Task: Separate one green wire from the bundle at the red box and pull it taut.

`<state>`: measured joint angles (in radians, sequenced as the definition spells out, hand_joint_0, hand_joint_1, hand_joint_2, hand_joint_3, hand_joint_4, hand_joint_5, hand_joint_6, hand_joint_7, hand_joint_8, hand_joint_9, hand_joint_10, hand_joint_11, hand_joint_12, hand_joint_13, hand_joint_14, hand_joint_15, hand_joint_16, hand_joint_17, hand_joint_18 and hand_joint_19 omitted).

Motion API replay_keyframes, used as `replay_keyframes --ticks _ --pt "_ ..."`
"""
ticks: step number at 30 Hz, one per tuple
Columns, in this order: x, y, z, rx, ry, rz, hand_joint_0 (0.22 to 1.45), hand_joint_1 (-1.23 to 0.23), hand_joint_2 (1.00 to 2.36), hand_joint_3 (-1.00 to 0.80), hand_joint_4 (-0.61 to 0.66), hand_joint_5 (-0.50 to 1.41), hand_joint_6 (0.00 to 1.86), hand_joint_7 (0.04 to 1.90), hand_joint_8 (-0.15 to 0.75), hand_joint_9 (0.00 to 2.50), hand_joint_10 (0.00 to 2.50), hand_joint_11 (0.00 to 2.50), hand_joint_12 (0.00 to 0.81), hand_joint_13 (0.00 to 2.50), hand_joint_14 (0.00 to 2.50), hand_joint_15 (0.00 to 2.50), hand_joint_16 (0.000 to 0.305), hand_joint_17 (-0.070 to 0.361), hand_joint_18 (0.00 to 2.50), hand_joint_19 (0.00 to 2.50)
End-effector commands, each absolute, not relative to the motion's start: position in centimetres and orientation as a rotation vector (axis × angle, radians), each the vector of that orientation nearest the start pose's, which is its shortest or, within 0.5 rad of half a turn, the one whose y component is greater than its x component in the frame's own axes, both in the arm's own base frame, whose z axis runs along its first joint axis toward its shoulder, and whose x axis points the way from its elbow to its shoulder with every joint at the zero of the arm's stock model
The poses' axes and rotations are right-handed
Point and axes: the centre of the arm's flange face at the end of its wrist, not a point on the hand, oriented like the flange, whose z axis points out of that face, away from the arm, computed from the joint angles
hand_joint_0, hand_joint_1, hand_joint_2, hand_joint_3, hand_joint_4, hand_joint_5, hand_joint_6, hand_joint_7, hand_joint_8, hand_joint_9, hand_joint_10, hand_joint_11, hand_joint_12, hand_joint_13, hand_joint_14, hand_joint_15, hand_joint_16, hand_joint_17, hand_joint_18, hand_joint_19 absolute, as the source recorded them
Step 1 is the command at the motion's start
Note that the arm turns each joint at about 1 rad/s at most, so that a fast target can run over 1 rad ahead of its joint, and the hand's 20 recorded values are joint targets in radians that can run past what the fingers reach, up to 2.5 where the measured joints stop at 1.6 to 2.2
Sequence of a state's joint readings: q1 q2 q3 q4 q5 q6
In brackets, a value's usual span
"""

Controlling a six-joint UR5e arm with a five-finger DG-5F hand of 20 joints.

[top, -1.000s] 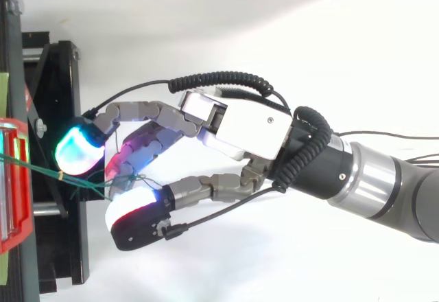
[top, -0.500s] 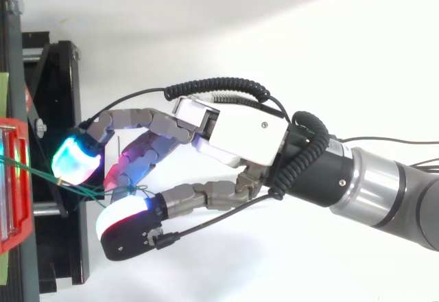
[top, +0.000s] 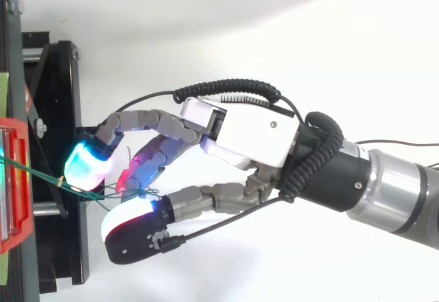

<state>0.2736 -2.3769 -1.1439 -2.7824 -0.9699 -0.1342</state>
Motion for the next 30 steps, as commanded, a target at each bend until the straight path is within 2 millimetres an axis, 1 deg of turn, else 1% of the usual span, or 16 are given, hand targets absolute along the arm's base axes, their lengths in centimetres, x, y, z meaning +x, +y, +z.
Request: replay_keyframes --ticks 1,5,6,8,12,15,20,22,25,29,30 --pt "77.2 2.2 22.0 1.273 1.066 0.846 0.55 -0.69 1.00 -0.50 0.23 -0.12 0.50 0.91 0.219 1.12 0.02 0.65 0.337 0.87 0.02 0.55 0.049 0.111 0.64 0.49" --pt "77.2 2.6 22.4 1.273 1.064 0.850 0.55 -0.69 1.00 -0.50 0.24 -0.12 0.50 0.92 0.221 1.12 0.02 0.66 0.337 0.87 0.02 0.55 0.049 0.110 0.65 0.49" --pt "77.5 2.6 23.0 1.272 1.050 0.851 0.55 -0.69 1.00 -0.50 0.24 -0.11 0.50 0.92 0.218 1.12 0.02 0.66 0.337 0.87 0.02 0.55 0.049 0.110 0.65 0.48" --pt "77.7 2.6 23.6 1.273 1.038 0.850 0.55 -0.69 1.00 -0.50 0.24 -0.11 0.50 0.93 0.218 1.13 0.02 0.66 0.337 0.87 0.02 0.55 0.049 0.110 0.65 0.49" --pt "78.0 2.7 24.7 1.280 1.024 0.842 0.55 -0.69 1.00 -0.50 0.24 -0.11 0.50 0.93 0.218 1.12 0.02 0.66 0.338 0.87 0.02 0.55 0.049 0.110 0.65 0.50" --pt "78.0 2.8 25.1 1.289 1.012 0.827 0.55 -0.70 1.00 -0.49 0.24 -0.11 0.50 0.94 0.220 1.12 0.02 0.66 0.336 0.87 0.02 0.55 0.049 0.110 0.65 0.49" --pt "78.1 3.7 25.2 1.295 0.983 0.840 0.56 -0.70 1.00 -0.48 0.24 -0.10 0.50 0.96 0.221 1.12 0.02 0.66 0.337 0.87 0.02 0.55 0.049 0.109 0.65 0.50" --pt "78.0 3.7 25.1 1.299 0.983 0.837 0.56 -0.71 1.00 -0.47 0.24 -0.10 0.50 0.98 0.219 1.12 0.02 0.65 0.336 0.87 0.02 0.55 0.048 0.109 0.65 0.50" --pt "77.9 4.1 25.1 1.307 0.978 0.844 0.57 -0.71 1.00 -0.45 0.22 -0.10 0.50 1.02 0.218 1.12 0.02 0.66 0.334 0.87 0.02 0.55 0.048 0.108 0.65 0.50" --pt "77.7 4.1 25.0 1.328 0.981 0.848 0.58 -0.72 1.00 -0.42 0.21 -0.09 0.50 1.07 0.218 1.12 0.02 0.66 0.333 0.87 0.02 0.55 0.048 0.107 0.64 0.51" --pt "77.7 4.2 25.0 1.331 0.982 0.848 0.58 -0.72 1.01 -0.41 0.19 -0.09 0.50 1.11 0.216 1.12 0.02 0.66 0.331 0.86 0.02 0.56 0.048 0.107 0.64 0.50"
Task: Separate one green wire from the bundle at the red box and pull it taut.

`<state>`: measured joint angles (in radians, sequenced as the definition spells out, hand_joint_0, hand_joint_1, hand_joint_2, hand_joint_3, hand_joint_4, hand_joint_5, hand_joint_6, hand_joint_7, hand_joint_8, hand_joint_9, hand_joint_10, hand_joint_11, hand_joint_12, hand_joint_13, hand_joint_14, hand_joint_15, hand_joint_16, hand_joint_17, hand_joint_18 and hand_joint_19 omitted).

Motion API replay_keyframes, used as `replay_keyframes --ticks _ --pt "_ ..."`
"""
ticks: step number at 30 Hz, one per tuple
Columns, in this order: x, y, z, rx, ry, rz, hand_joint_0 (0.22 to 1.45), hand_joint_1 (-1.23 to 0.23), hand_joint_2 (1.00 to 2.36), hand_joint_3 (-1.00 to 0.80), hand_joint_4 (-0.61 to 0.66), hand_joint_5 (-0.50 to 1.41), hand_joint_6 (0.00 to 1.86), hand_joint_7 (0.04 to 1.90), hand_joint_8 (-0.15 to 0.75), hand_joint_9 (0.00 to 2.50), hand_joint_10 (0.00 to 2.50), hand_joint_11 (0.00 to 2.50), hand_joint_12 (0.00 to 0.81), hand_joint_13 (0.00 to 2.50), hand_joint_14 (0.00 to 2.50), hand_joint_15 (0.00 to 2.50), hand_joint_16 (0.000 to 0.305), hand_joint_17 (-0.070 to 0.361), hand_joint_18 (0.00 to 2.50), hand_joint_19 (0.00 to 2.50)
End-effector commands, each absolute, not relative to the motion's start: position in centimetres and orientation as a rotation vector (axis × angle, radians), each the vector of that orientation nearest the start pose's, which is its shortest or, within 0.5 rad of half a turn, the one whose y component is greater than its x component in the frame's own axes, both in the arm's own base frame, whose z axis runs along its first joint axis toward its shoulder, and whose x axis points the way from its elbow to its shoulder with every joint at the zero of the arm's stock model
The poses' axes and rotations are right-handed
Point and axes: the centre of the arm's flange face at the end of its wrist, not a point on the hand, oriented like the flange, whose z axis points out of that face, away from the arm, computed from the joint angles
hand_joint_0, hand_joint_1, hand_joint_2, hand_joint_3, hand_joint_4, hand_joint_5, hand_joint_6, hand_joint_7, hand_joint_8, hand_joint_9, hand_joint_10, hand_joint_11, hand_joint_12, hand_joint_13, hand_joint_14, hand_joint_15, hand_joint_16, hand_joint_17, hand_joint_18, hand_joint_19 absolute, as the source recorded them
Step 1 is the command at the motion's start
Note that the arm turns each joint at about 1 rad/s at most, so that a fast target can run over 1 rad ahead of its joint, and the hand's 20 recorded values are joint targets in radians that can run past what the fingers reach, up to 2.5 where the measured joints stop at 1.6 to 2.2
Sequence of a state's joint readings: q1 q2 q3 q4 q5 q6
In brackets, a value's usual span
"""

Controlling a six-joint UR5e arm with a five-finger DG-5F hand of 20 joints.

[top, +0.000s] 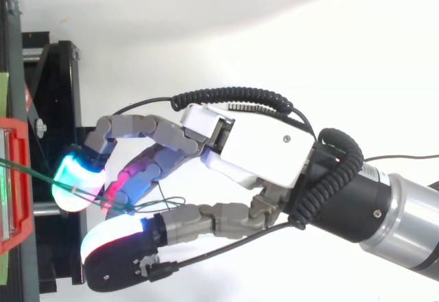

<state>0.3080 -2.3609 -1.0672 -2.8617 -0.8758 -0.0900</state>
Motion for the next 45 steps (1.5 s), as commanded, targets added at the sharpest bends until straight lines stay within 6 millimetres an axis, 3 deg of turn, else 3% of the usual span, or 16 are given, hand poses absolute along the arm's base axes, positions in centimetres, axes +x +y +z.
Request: replay_keyframes --ticks 1,11,18,25,28,34,38,45 --pt "77.6 4.0 25.0 1.335 0.983 0.848 0.58 -0.72 1.01 -0.40 0.17 -0.09 0.50 1.13 0.217 1.12 0.02 0.66 0.330 0.86 0.02 0.56 0.048 0.107 0.64 0.50" --pt "77.5 4.2 24.9 1.347 0.985 0.855 0.60 -0.72 1.01 -0.36 0.11 -0.08 0.51 1.32 0.219 1.10 0.02 0.66 0.329 0.86 0.02 0.55 0.047 0.107 0.65 0.50" --pt "77.3 4.0 26.0 1.380 0.981 0.869 0.58 -0.70 1.01 -0.41 0.13 -0.09 0.57 1.22 0.224 1.10 0.02 0.66 0.332 0.87 0.02 0.55 0.048 0.108 0.65 0.50" --pt "77.1 3.6 27.0 1.403 1.012 0.840 0.58 -0.66 1.01 -0.31 0.09 -0.11 0.67 1.16 0.229 1.10 0.02 0.67 0.334 0.87 0.02 0.56 0.047 0.107 0.65 0.50" --pt "77.0 3.6 27.0 1.413 1.014 0.842 0.59 -0.73 1.01 -0.28 0.11 -0.16 0.80 0.92 0.237 1.05 0.02 0.67 0.334 0.87 0.02 0.56 0.048 0.107 0.66 0.49" --pt "77.0 3.3 27.6 1.427 1.017 0.839 0.60 -0.78 1.01 -0.39 0.13 -0.16 0.83 0.90 0.236 1.04 0.02 0.69 0.334 0.87 0.02 0.56 0.048 0.107 0.67 0.50" --pt "77.2 3.4 28.3 1.422 1.009 0.846 0.57 -0.68 1.00 -0.45 0.12 -0.15 0.83 0.93 0.240 1.07 0.02 0.68 0.336 0.88 0.02 0.56 0.048 0.109 0.67 0.50" --pt "77.4 3.5 28.6 1.392 1.019 0.829 0.59 -0.70 1.02 -0.27 0.06 -0.16 0.87 0.94 0.247 1.07 0.02 0.69 0.336 0.88 0.02 0.57 0.047 0.107 0.68 0.51"
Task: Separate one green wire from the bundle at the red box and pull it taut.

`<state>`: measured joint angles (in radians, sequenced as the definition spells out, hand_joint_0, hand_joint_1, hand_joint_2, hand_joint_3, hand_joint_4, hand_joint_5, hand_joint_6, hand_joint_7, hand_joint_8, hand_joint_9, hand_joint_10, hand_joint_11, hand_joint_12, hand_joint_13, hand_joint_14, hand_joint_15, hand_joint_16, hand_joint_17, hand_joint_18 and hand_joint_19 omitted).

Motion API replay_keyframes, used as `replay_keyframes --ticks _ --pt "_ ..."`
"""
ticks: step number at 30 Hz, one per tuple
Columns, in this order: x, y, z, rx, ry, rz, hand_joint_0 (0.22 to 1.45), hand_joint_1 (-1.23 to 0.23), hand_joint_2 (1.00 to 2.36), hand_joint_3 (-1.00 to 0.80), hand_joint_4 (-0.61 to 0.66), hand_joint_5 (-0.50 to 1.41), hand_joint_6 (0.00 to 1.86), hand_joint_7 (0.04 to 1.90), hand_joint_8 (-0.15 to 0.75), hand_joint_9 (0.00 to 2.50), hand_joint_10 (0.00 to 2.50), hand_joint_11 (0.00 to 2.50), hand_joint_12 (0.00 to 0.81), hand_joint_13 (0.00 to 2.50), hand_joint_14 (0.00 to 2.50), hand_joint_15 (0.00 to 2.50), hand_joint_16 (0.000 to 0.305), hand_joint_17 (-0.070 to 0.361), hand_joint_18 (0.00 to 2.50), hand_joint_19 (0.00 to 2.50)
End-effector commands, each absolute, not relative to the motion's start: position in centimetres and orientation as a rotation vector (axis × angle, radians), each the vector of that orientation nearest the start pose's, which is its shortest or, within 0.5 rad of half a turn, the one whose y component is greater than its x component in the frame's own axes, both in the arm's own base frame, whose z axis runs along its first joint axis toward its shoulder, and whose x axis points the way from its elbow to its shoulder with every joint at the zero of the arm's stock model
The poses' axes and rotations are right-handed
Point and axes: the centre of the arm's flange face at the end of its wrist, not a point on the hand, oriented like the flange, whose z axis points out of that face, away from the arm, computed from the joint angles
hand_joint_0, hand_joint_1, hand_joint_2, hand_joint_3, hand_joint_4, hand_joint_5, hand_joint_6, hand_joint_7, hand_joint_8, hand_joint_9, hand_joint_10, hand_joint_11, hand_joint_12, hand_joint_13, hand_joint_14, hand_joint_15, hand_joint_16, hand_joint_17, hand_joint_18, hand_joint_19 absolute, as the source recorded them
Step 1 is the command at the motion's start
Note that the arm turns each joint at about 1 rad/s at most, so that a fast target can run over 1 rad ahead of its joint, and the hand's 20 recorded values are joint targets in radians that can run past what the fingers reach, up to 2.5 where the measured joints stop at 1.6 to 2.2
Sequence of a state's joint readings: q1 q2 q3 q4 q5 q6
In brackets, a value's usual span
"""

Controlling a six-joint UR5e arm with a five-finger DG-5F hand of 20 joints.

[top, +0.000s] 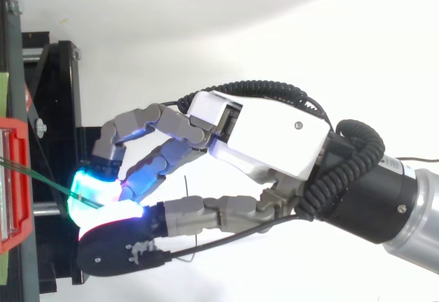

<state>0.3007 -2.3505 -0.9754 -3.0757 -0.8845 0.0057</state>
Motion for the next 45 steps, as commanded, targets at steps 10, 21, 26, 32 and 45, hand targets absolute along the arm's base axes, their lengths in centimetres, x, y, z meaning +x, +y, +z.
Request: replay_keyframes --ticks 10,21,26,32,45 --pt "77.5 3.4 28.6 1.389 1.017 0.830 0.64 -0.86 1.01 -0.29 -0.01 -0.17 0.89 0.91 0.231 1.03 0.02 0.69 0.334 0.87 0.02 0.57 0.047 0.106 0.68 0.51" --pt "77.5 3.2 28.6 1.396 1.014 0.832 0.56 -0.63 1.00 -0.50 0.08 -0.15 0.87 0.94 0.246 1.08 0.02 0.68 0.340 0.89 0.02 0.57 0.048 0.109 0.71 0.52" --pt "77.4 3.0 28.6 1.401 1.011 0.831 0.59 -0.63 1.01 -0.37 0.06 -0.15 0.87 0.98 0.243 1.09 0.02 0.69 0.336 0.89 0.02 0.58 0.047 0.106 0.70 0.52" --pt "77.5 3.0 28.7 1.400 1.008 0.833 0.60 -0.78 1.02 -0.17 -0.01 -0.15 0.90 1.02 0.250 1.07 0.02 0.69 0.339 0.89 0.02 0.58 0.048 0.108 0.71 0.52" --pt "77.4 2.1 29.4 1.414 1.019 0.810 0.71 -0.93 1.00 -0.50 -0.02 -0.16 0.90 0.93 0.224 1.02 0.02 0.68 0.326 0.87 0.02 0.58 0.045 0.102 0.72 0.51"
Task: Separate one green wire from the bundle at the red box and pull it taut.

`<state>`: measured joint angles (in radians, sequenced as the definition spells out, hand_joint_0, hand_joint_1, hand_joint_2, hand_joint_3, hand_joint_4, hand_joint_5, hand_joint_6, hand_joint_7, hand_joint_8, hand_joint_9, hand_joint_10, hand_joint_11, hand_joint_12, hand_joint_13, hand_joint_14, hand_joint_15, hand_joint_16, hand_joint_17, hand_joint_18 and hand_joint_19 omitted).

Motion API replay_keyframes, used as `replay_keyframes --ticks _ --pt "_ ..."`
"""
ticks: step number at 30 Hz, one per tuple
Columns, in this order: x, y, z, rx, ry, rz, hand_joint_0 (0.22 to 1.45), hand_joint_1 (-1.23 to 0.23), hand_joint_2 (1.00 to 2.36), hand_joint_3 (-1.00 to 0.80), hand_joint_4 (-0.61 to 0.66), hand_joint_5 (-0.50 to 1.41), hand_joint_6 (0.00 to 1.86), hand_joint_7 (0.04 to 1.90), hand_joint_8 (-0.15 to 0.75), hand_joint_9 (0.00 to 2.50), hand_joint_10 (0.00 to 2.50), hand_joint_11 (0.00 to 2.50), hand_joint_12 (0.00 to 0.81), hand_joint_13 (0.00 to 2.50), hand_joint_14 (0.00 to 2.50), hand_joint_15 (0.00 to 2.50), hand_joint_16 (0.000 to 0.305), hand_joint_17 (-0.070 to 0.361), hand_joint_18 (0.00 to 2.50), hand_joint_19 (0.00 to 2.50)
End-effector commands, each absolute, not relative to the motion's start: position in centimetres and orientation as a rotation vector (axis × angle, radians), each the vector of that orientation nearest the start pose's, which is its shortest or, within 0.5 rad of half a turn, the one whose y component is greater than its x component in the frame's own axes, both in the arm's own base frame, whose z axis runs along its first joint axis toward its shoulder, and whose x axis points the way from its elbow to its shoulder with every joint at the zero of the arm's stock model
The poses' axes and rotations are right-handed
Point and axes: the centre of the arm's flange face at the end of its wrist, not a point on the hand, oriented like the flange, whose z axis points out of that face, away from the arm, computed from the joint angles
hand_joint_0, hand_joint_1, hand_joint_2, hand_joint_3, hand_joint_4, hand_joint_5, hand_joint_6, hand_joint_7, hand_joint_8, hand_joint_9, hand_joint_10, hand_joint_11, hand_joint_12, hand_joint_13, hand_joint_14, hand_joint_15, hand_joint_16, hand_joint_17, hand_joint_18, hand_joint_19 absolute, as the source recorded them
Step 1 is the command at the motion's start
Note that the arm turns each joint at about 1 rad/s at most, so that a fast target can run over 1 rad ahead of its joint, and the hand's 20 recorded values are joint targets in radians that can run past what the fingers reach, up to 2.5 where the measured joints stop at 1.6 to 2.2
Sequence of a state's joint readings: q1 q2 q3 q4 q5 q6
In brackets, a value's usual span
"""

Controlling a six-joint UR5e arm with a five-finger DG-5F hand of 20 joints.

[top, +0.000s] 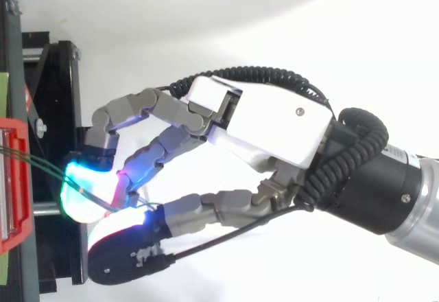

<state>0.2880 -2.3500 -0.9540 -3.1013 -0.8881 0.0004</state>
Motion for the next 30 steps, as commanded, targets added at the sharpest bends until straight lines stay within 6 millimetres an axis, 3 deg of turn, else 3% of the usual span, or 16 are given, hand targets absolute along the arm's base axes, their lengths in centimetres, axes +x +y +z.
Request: replay_keyframes --ticks 1,6,14,21,26,30 --pt "77.4 2.1 29.4 1.415 1.023 0.806 0.69 -0.92 1.00 -0.50 0.00 -0.16 0.90 0.95 0.220 1.02 0.02 0.69 0.325 0.86 0.02 0.58 0.045 0.102 0.72 0.52" --pt "77.0 1.8 29.6 1.426 1.040 0.786 0.56 -0.75 1.00 -0.50 0.06 -0.15 0.89 0.98 0.231 1.06 0.02 0.68 0.331 0.89 0.02 0.59 0.047 0.105 0.73 0.54" --pt "76.4 1.6 30.8 1.430 1.051 0.770 0.55 -0.53 1.00 -0.50 0.07 -0.14 0.87 0.99 0.250 1.10 0.02 0.68 0.344 0.91 0.02 0.60 0.049 0.109 0.73 0.54" --pt "76.3 1.1 31.1 1.429 1.047 0.767 0.59 -0.74 1.02 -0.24 0.06 -0.15 0.88 1.11 0.249 1.09 0.02 0.70 0.337 0.90 0.02 0.60 0.047 0.106 0.72 0.55" --pt "76.5 0.8 31.4 1.426 1.041 0.768 0.61 -0.79 1.02 -0.24 0.01 -0.16 0.90 1.02 0.241 1.06 0.02 0.70 0.330 0.90 0.02 0.61 0.047 0.106 0.72 0.55" --pt "76.5 0.7 31.4 1.426 1.036 0.770 0.67 -0.87 1.01 -0.34 -0.04 -0.17 0.91 0.97 0.232 1.03 0.02 0.70 0.328 0.90 0.02 0.60 0.047 0.105 0.72 0.54"
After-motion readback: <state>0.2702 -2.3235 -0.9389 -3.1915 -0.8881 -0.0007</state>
